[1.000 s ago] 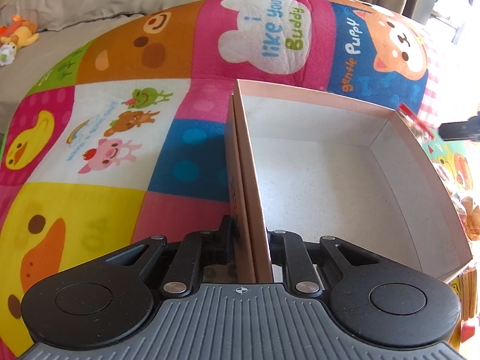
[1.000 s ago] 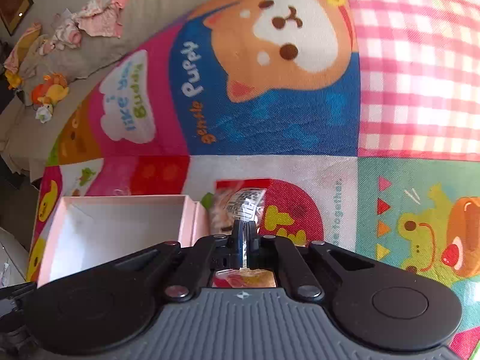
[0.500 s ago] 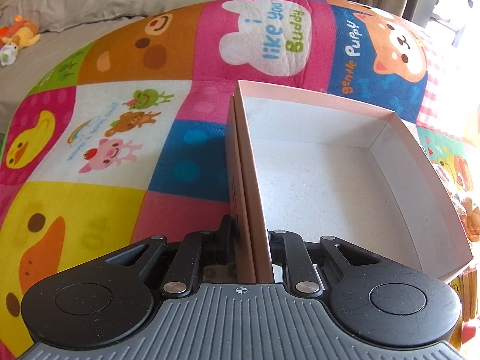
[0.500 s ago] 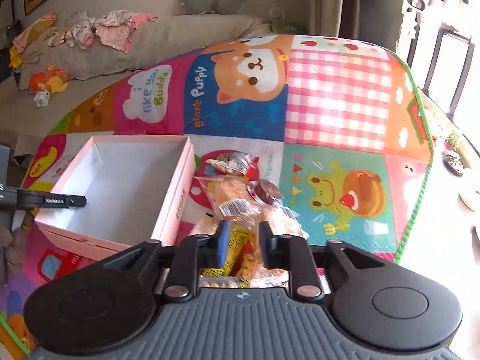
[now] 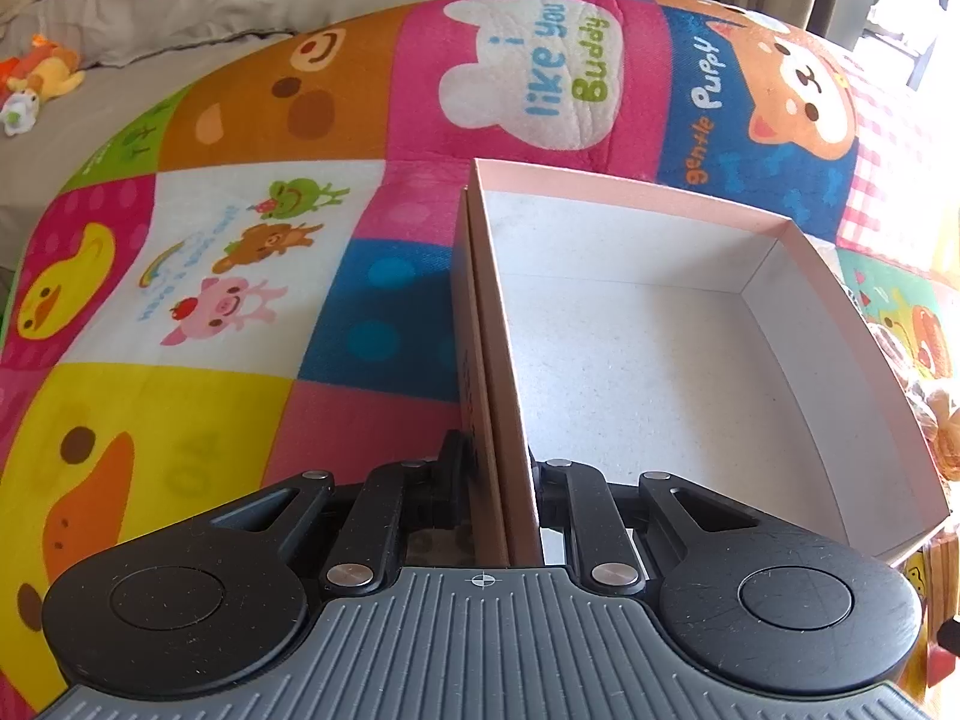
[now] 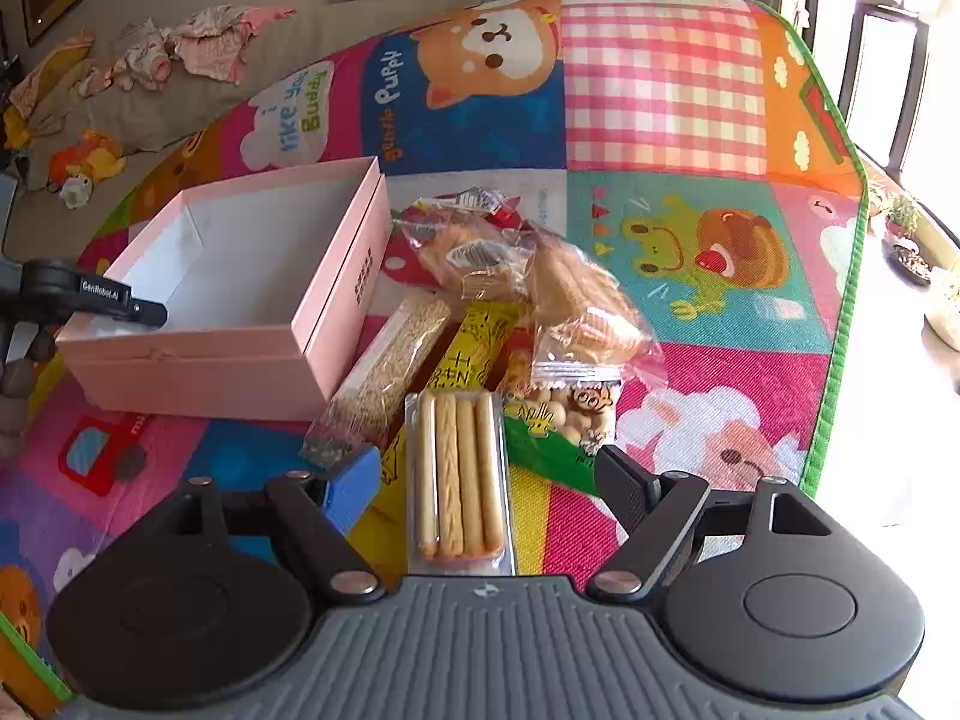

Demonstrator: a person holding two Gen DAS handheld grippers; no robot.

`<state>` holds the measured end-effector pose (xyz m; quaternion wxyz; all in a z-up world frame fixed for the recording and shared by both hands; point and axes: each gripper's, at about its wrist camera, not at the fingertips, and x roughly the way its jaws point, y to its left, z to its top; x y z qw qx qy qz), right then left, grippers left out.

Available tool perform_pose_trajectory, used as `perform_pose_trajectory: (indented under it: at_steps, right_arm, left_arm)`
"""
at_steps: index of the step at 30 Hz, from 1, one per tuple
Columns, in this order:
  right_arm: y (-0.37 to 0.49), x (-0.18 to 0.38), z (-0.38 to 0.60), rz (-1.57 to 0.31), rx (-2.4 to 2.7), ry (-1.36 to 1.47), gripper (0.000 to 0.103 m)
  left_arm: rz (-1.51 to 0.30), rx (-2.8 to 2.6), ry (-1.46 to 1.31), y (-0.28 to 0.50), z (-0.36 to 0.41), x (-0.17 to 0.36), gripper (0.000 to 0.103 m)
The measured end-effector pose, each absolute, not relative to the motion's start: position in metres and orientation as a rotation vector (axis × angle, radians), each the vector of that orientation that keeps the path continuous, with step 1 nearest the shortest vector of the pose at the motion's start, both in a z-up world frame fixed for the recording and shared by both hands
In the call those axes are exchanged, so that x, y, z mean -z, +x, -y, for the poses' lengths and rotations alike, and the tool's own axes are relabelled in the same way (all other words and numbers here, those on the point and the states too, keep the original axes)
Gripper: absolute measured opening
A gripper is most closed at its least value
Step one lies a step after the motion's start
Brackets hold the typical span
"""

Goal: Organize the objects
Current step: 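Grasp the wrapped bread roll from the snack pile with the right gripper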

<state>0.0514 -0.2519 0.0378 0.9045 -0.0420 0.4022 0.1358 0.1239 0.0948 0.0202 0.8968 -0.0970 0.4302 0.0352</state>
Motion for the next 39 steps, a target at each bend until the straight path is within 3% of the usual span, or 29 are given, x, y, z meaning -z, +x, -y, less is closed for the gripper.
perform_pose_trajectory:
  at_steps: [6,12,19,26,27,29,35,36,38,39]
  right_arm:
    - [0.037,-0.036,0.229,-0.765,-0.281,-0.152,0.079]
    - [0.051,-0.019,0.221,-0.671,0.000,-0.442,0.080]
    - [0.050,-0.040,0.243,-0.705,-0.157,-0.122,0.080]
    - [0.077,-0.052,0.231,-0.618,-0.155,-0.189,0.075]
    - [0.091,-0.055,0.236,-0.618,-0.157,-0.180,0.075]
    - [0.119,-0.057,0.247,-0.657,-0.183,-0.135,0.087]
    - [0.175,-0.031,0.282,-0.804,-0.189,0.051,0.087]
    - [0.176,-0.027,0.285,-0.823,-0.196,0.075,0.086]
    - [0.168,-0.025,0.286,-0.844,-0.202,0.100,0.060]
    - [0.161,-0.027,0.285,-0.830,-0.193,0.095,0.060]
  left_arm:
    - [-0.892,-0.074,-0.197,0.124,-0.095,-0.020,0.017]
    - [-0.893,-0.073,-0.194,0.122,-0.094,-0.020,0.017]
    - [-0.894,-0.074,-0.196,0.122,-0.094,-0.020,0.017]
    - [-0.901,-0.067,-0.182,0.123,-0.093,-0.021,0.017]
    - [-0.901,-0.067,-0.184,0.123,-0.093,-0.021,0.017]
    - [-0.901,-0.068,-0.185,0.123,-0.093,-0.021,0.017]
    - [-0.895,-0.069,-0.181,0.123,-0.093,-0.021,0.016]
    - [-0.894,-0.068,-0.178,0.123,-0.093,-0.021,0.016]
    - [-0.890,-0.065,-0.174,0.123,-0.093,-0.021,0.016]
    - [-0.888,-0.063,-0.171,0.123,-0.093,-0.020,0.016]
